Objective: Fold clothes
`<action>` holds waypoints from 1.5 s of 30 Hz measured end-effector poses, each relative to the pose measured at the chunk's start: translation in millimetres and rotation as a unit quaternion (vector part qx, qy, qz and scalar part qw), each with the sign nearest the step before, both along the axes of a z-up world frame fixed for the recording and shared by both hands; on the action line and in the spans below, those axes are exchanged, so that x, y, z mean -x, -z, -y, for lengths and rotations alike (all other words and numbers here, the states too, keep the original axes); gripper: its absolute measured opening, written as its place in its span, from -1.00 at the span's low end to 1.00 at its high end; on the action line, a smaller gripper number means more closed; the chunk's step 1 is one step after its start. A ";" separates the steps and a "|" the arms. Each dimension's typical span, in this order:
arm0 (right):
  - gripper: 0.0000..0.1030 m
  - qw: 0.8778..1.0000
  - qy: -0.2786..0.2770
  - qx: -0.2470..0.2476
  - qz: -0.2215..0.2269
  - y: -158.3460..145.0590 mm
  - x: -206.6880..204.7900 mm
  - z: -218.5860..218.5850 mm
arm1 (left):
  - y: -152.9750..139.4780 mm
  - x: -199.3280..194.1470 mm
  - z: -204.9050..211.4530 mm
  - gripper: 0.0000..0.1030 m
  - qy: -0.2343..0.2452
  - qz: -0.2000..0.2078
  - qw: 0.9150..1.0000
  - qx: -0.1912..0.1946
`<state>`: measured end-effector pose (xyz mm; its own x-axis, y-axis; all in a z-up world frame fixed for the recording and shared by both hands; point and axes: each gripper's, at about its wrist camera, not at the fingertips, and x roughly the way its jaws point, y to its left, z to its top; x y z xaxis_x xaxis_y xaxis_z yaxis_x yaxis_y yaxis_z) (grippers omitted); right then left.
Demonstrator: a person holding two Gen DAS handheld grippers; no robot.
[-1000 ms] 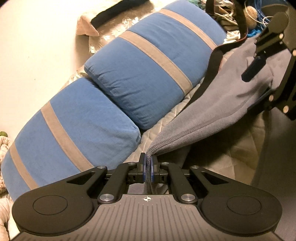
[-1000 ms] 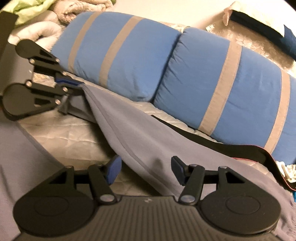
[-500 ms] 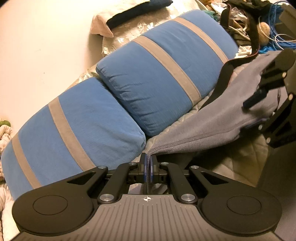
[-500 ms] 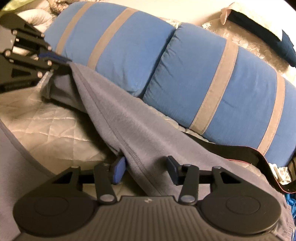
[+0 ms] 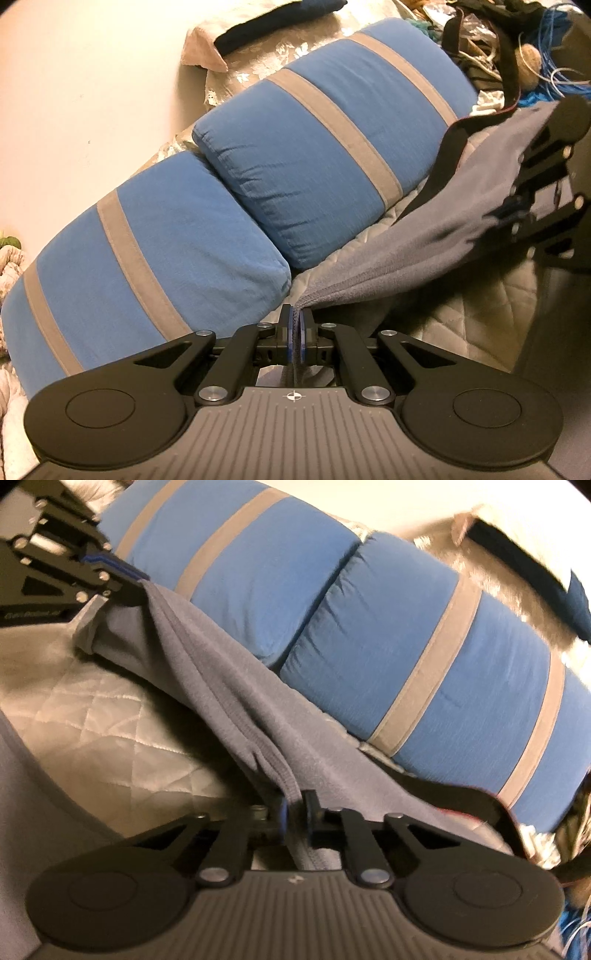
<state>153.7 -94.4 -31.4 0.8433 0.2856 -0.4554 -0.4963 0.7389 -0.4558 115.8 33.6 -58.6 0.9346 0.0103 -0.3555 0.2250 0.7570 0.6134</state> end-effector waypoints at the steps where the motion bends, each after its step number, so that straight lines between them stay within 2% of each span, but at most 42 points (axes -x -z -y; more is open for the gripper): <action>1: -0.87 1.000 -0.004 0.011 0.010 -0.6 4.4 0.5 | 1.3 -0.8 -0.2 -0.93 -0.001 -0.003 1.000 -0.002; 5: -0.94 0.997 -0.021 0.053 0.050 -0.1 25.3 7.4 | 10.2 -4.0 0.1 -0.93 -0.002 -0.021 1.000 -0.010; 10: -0.95 0.991 -0.034 0.096 0.087 4.3 44.9 13.9 | 24.2 -2.7 5.4 -0.93 0.019 -0.046 0.998 -0.047; 16: -0.93 0.980 -0.068 0.164 0.087 24.8 56.9 12.3 | 33.1 3.1 5.8 -0.93 0.029 -0.053 0.996 -0.066; 17: -0.80 0.981 -0.070 0.163 0.082 25.2 56.5 11.1 | 32.8 2.8 5.6 -0.93 0.027 -0.051 0.996 -0.066; 18: -0.36 0.983 -0.072 0.150 0.077 22.9 55.7 10.5 | 32.1 2.8 4.8 -0.93 0.025 -0.049 0.996 -0.064; 19: -0.26 0.985 -0.075 0.135 0.071 19.7 54.1 10.1 | 30.5 1.8 4.5 -0.93 0.023 -0.047 0.997 -0.063; 21: 0.25 0.990 -0.085 0.096 0.056 11.9 50.4 7.5 | 27.7 0.2 3.3 -0.93 0.020 -0.044 0.997 -0.056; 24: 0.28 0.994 -0.097 0.043 0.036 1.9 44.7 1.7 | 24.7 -0.3 2.8 -0.93 0.019 -0.041 0.998 -0.051; 33: 0.27 0.996 -0.078 -0.030 -0.017 -6.9 21.9 -12.0 | 21.2 0.9 1.6 -0.93 0.021 -0.035 0.998 -0.047; 38: 0.27 0.995 -0.076 -0.052 -0.028 -14.0 19.2 -7.8 | 21.0 0.1 1.1 -0.93 0.019 -0.036 0.998 -0.046; 45: 0.24 0.998 -0.043 -0.047 -0.022 -11.7 7.8 -8.8 | 19.4 2.9 2.6 -0.93 0.023 -0.032 0.998 -0.048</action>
<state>145.9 -85.6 -19.7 0.7941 0.3987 -0.4588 -0.5772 0.7310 -0.3638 112.9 31.0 -78.0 0.9105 0.0051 -0.4134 0.2983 0.6841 0.6656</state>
